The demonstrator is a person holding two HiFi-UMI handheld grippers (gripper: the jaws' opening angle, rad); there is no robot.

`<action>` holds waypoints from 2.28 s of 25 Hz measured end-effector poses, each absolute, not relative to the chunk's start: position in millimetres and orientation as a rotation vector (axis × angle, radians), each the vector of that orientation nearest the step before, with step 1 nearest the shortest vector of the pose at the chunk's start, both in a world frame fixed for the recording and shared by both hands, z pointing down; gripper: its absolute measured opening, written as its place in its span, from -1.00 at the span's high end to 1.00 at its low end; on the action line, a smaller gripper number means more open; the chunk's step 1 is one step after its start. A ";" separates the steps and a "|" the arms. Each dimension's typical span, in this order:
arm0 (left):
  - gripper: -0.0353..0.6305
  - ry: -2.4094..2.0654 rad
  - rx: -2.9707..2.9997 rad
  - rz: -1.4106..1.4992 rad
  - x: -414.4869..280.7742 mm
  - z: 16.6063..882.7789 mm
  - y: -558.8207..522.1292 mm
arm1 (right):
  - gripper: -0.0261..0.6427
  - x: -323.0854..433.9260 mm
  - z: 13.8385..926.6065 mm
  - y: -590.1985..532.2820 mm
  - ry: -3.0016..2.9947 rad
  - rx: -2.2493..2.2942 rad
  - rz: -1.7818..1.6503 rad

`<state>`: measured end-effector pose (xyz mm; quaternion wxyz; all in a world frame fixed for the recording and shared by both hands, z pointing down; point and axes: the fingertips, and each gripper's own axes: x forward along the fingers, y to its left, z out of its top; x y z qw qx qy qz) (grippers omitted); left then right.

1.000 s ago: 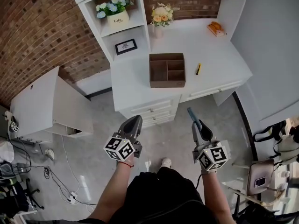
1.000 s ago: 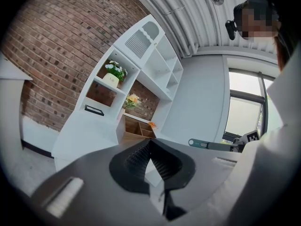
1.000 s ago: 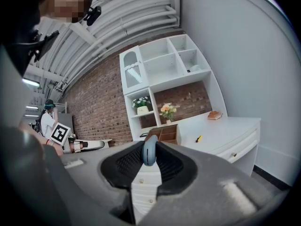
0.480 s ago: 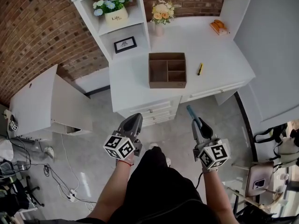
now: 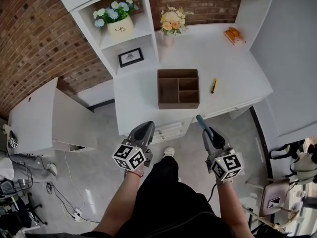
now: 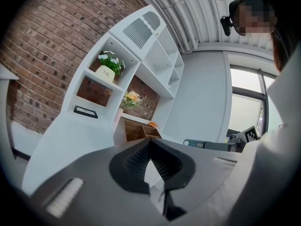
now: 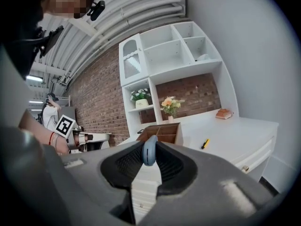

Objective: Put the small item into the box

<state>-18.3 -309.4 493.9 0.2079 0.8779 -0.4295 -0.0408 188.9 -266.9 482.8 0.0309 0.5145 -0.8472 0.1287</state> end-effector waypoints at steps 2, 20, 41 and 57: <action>0.89 -1.204 2.447 -0.110 -21.4 492.2 -324.9 | 0.69 186.1 485.8 -283.1 -2.591 1.562 0.392; 0.89 -1.268 2.384 -0.109 -41.8 507.7 -410.7 | 0.69 171.3 513.3 -376.7 -2.486 1.450 0.444; 0.89 -1.292 2.337 -0.147 -55.4 511.7 -453.3 | 0.68 155.1 540.0 -418.5 -2.308 1.289 0.556; 0.89 -1.285 2.312 -0.137 -57.6 519.5 -460.1 | 0.68 154.8 543.8 -422.8 -2.280 1.293 0.499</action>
